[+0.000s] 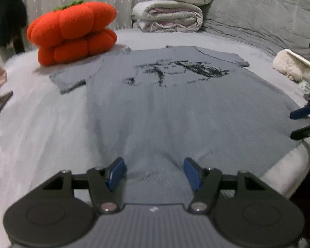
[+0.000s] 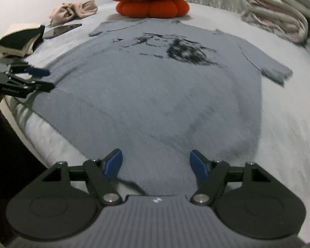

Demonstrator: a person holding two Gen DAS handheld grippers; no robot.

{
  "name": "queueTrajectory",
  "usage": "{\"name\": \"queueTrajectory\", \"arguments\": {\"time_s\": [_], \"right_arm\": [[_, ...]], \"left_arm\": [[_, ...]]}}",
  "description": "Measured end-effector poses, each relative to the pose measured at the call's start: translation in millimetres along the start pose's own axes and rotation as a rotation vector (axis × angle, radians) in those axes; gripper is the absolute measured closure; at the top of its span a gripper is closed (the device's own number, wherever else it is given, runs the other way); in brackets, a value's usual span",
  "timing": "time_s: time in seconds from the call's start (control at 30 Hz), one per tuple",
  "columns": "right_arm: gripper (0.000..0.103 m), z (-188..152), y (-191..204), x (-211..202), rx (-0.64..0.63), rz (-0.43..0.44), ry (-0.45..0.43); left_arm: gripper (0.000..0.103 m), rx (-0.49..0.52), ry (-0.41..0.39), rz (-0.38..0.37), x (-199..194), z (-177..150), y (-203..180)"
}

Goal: Fold clothes

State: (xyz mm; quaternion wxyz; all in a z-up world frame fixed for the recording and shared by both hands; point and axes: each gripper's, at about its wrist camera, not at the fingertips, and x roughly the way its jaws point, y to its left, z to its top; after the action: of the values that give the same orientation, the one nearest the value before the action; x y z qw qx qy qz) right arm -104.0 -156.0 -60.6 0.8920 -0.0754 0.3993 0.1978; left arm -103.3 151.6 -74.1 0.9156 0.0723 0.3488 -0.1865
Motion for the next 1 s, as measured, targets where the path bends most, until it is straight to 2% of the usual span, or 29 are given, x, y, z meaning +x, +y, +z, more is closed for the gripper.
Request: {"name": "queueTrajectory", "arguments": {"time_s": [0.3, 0.43, 0.5, 0.63, 0.9, 1.0], "right_arm": [[0.028, -11.8, -1.8, -20.9, -0.037, -0.013, 0.055], [0.028, -8.0, -1.3, -28.4, -0.058, -0.038, 0.052], [0.028, -5.8, -2.6, -32.7, -0.061, -0.053, 0.039], [0.028, 5.7, -14.0, -32.2, -0.020, -0.048, 0.005], [0.027, 34.8, -39.1, -13.8, 0.069, -0.091, -0.020], [0.027, 46.7, -54.0, -3.3, 0.128, -0.103, -0.026]], "left_arm": [[0.038, 0.101, 0.078, -0.025, -20.9, -3.0, -3.6], [0.036, 0.115, 0.067, -0.042, -33.3, 4.4, -4.9], [0.031, 0.097, 0.034, -0.050, -37.3, 11.6, -3.6], [0.027, 0.036, -0.024, -0.067, -36.0, 31.0, 1.5], [0.023, 0.000, -0.067, -0.017, -1.1, 79.2, 0.3], [0.019, -0.049, -0.080, 0.005, 18.6, 105.9, 0.8]]}}
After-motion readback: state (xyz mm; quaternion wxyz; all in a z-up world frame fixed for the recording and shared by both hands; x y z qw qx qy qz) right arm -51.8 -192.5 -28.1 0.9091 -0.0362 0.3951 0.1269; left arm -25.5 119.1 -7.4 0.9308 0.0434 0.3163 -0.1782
